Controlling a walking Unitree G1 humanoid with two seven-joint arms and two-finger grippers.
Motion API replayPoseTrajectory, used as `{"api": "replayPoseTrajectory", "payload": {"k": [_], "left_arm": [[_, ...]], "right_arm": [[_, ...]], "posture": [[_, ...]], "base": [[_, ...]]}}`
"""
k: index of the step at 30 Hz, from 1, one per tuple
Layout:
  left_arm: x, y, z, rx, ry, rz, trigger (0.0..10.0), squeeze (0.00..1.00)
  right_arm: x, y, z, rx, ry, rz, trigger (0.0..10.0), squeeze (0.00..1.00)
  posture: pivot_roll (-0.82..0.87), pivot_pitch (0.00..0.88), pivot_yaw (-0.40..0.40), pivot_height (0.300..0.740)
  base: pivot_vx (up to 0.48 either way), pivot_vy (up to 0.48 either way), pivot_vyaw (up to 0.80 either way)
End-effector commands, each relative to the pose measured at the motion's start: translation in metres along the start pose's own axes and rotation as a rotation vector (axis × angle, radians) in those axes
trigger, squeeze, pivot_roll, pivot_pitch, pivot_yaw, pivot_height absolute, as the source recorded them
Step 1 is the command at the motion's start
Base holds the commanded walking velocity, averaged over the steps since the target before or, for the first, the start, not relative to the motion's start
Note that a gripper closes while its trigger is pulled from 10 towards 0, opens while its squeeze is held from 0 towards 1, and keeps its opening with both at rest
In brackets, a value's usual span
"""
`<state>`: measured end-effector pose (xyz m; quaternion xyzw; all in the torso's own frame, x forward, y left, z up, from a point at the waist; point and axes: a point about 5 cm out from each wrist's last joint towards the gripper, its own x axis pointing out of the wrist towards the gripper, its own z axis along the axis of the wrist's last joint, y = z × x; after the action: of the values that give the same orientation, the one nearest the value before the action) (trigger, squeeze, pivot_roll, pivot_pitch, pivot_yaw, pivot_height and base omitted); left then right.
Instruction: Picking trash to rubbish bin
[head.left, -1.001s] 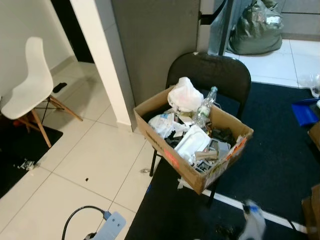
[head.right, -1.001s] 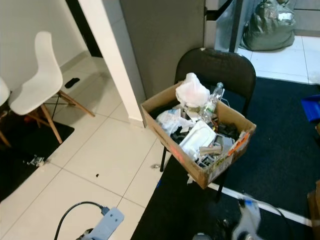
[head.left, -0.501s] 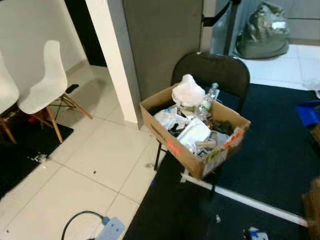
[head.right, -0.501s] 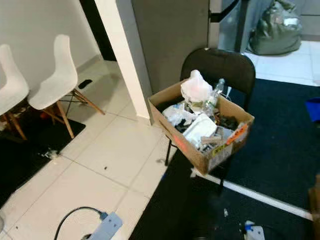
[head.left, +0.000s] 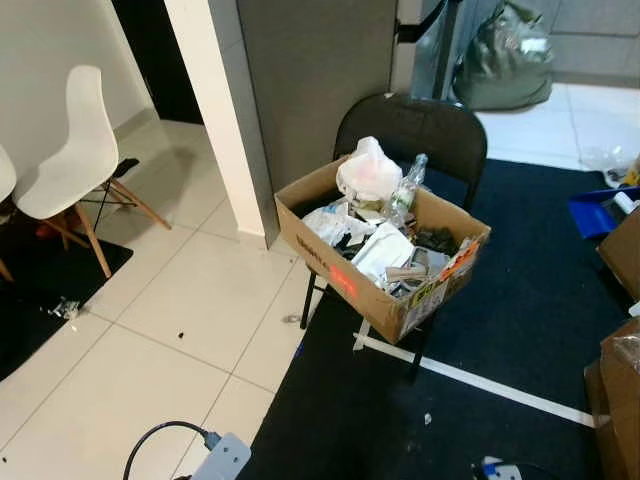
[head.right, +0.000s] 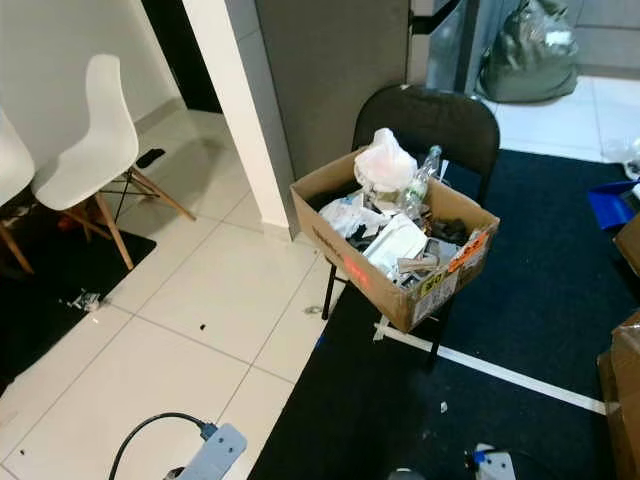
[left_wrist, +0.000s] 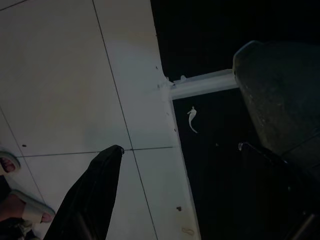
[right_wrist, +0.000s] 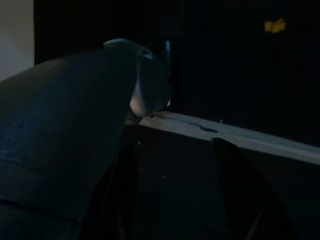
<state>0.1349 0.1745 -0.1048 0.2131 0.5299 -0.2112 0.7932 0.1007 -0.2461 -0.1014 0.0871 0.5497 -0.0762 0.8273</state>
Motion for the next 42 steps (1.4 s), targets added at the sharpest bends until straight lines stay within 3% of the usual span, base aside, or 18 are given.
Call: {"api": "replayPoseTrajectory", "payload": {"k": [1,16,28,42], "left_arm": [[0.000,-0.005,-0.005,-0.005,0.019,-0.014,10.0,0.00],[0.000,-0.006,-0.007,0.000,0.025,-0.020,10.0,0.00],[0.000,-0.005,-0.007,0.025,0.026,-0.024,10.0,0.00],[0.000,-0.001,-0.003,0.055,0.018,-0.015,10.0,0.00]], "right_arm": [[0.000,0.000,-0.003,-0.035,0.015,-0.011,10.0,0.00],[0.000,0.003,-0.010,-0.117,0.048,-0.010,10.0,0.00],[-0.001,-0.001,-0.019,-0.333,0.122,-0.069,10.0,0.00],[0.000,0.001,-0.018,-0.374,0.126,-0.075,10.0,0.00]], "posture": [[-0.08,0.018,0.081,0.740],[-0.08,0.023,0.084,0.740],[-0.09,0.022,0.094,0.740],[-0.09,0.010,0.091,0.740]], "base": [[0.000,0.000,0.77],[0.000,0.000,0.77],[0.000,0.000,0.77],[0.000,0.000,0.77]]}}
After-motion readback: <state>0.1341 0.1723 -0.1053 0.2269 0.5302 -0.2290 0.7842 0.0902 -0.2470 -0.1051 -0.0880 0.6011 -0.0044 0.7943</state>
